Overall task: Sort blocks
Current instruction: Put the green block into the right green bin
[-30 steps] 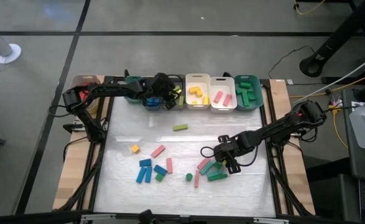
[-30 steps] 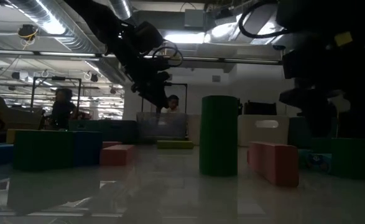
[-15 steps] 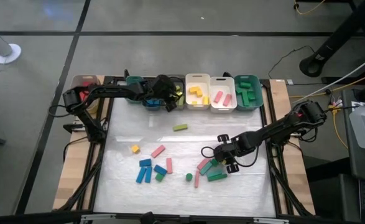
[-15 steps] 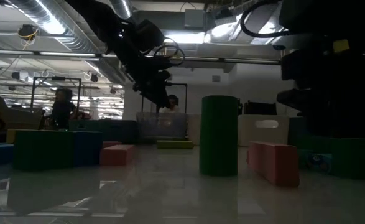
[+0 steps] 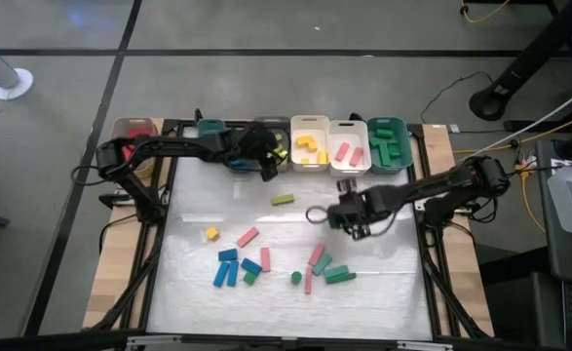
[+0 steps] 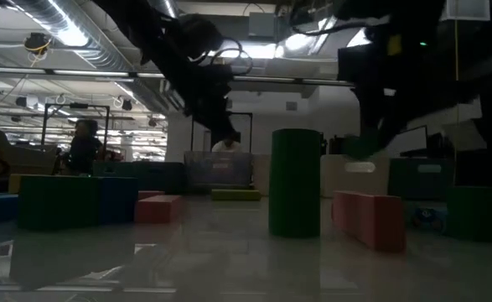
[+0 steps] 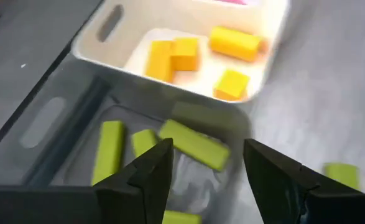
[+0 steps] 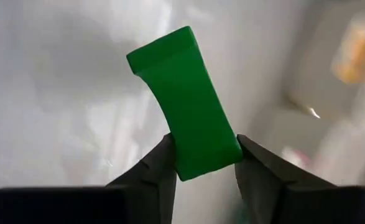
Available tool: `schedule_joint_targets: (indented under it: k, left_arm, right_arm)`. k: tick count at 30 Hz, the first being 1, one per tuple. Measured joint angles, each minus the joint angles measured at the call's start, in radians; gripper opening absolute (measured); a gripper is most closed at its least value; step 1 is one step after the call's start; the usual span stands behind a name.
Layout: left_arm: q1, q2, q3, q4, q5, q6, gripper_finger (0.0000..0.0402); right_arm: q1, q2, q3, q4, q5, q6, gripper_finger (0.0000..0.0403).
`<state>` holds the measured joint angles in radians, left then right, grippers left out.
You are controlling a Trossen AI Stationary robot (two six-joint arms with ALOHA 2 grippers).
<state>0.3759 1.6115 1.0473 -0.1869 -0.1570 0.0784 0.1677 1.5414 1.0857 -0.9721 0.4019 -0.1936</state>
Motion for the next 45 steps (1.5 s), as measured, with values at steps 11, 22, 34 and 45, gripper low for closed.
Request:
schedule_joint_targets:
  k: [11,22,34,45]
  left_arm:
    - [-0.171,-0.06,0.0,-0.012,0.0,0.077,0.0182]
    - [-0.294,-0.06,0.0,-0.02,0.0,0.077,0.0182]
    - [-0.385,-0.06,0.0,-0.018,0.15,0.075,0.0182]
    - [-0.505,-0.004,-0.011,0.036,0.268,0.075,0.0182]
  right_arm:
    - [-0.384,-0.001,0.045,-0.341,0.206,-0.023,0.0139]
    - [-0.77,-0.001,0.043,-0.268,0.196,-0.159,0.0141]
    - [-0.942,-0.001,0.043,-0.119,0.049,-0.129,0.0143]
    - [-0.941,-0.001,0.043,-0.076,0.051,-0.126,0.0148]
